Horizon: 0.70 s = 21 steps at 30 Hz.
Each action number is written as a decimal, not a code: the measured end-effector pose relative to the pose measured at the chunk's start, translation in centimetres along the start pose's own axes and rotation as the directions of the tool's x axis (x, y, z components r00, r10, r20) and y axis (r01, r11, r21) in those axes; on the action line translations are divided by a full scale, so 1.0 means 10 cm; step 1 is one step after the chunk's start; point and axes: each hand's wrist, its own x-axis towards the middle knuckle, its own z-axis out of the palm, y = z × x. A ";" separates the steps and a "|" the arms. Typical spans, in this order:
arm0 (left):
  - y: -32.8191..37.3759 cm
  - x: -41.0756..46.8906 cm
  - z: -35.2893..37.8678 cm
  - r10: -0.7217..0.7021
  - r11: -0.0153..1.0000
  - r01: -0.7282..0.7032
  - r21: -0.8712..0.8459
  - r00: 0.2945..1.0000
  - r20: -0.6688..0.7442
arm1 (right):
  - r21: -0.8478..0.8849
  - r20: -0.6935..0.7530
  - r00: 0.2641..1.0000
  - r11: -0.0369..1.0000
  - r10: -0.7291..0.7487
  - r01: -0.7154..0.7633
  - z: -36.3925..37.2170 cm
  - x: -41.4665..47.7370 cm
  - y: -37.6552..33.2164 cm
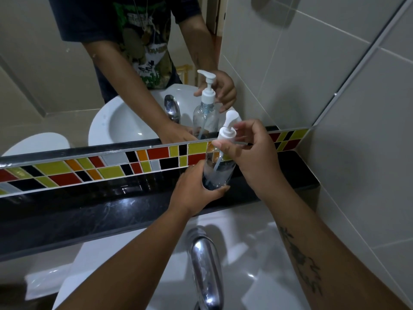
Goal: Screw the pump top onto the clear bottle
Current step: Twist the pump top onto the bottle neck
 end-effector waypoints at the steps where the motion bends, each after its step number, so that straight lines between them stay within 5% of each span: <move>1: 0.00 0.00 0.00 0.005 1.000 -0.005 -0.001 1.000 -0.001 | 0.013 0.009 1.000 1.000 0.009 -0.009 -0.02 0.00 0.02; 8: 0.01 -0.01 0.00 0.001 1.000 -0.001 0.010 1.000 0.001 | -0.026 0.136 0.991 1.000 -0.004 0.008 -0.08 -0.02 -0.03; 17: 0.02 0.00 0.00 0.000 1.000 0.000 0.015 1.000 -0.001 | -0.038 -0.012 0.998 0.998 -0.053 0.053 0.07 0.03 -0.04; 21: 0.01 -0.01 0.00 0.003 1.000 -0.003 0.016 1.000 0.000 | -0.011 0.044 0.999 0.999 -0.032 0.033 0.03 0.05 -0.03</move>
